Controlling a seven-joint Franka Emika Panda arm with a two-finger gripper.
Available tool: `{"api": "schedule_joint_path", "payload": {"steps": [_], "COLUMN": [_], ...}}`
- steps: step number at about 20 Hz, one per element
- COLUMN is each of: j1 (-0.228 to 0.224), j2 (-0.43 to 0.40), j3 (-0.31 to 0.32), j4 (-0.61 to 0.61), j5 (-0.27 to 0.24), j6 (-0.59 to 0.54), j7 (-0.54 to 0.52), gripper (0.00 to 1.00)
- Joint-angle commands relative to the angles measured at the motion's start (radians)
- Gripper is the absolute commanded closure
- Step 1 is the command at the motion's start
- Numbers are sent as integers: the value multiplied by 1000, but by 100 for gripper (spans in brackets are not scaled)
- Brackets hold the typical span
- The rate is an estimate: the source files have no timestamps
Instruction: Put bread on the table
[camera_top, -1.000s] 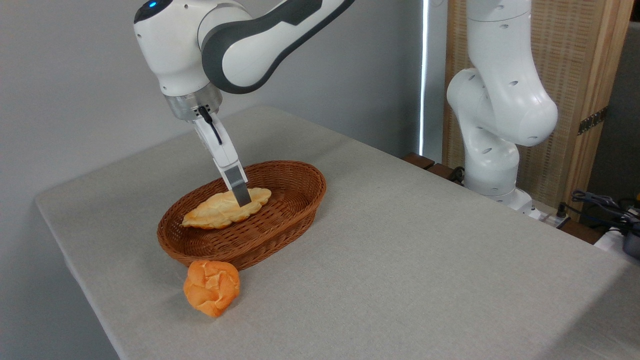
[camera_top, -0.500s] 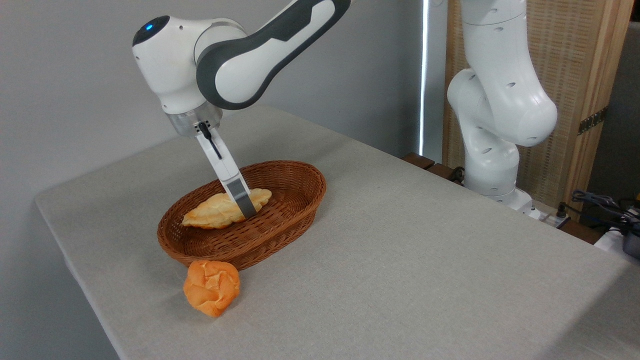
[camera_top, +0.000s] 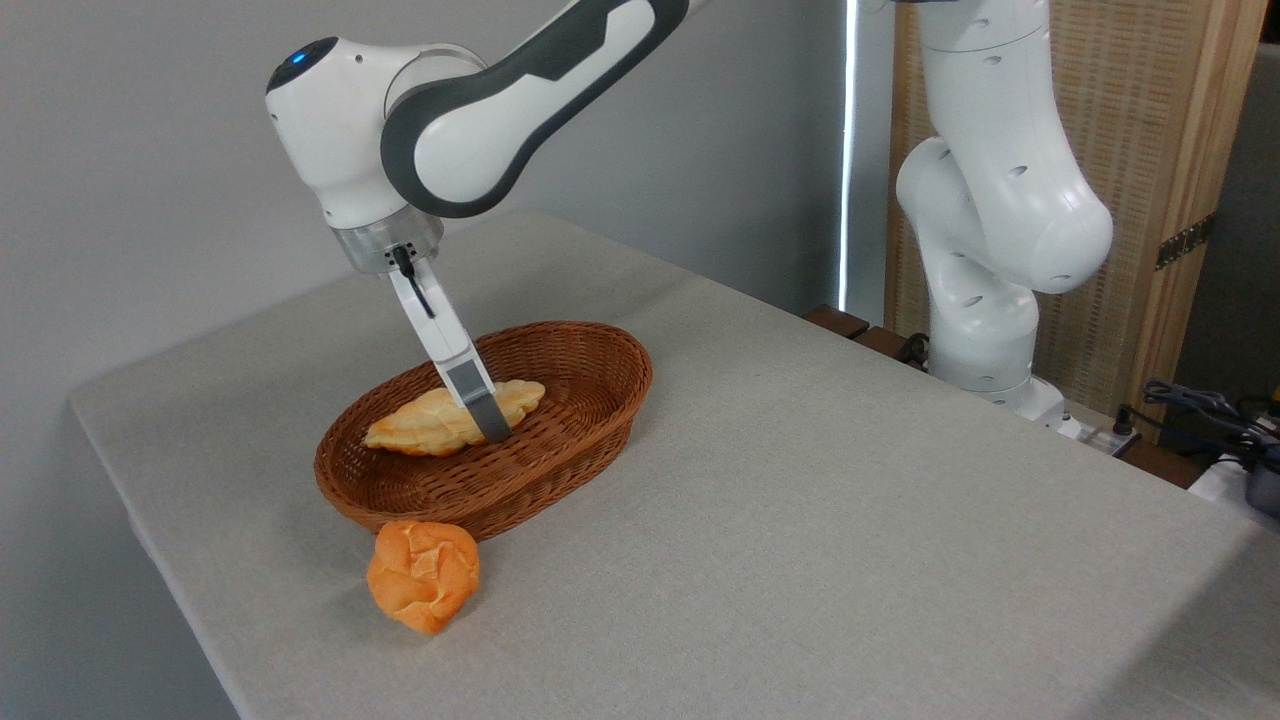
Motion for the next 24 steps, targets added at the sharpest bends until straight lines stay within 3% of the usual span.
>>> {"api": "schedule_joint_path", "payload": {"steps": [1, 2, 3, 4, 5, 19, 24], "j1": [-7, -7, -7, -7, -7, -4, 5], "j2": [13, 13, 13, 11, 10, 5, -47], "j3": [5, 5, 5, 5, 7, 13, 31], "j4": [6, 8, 8, 6, 8, 9, 21], "j5": [27, 27, 27, 25, 25, 23, 16], "j6": [12, 12, 10, 4, 1, -5, -24], "j7": [1, 1, 1, 2, 1, -1, 1], "gripper": [14, 19, 32, 54, 67, 68, 68]}}
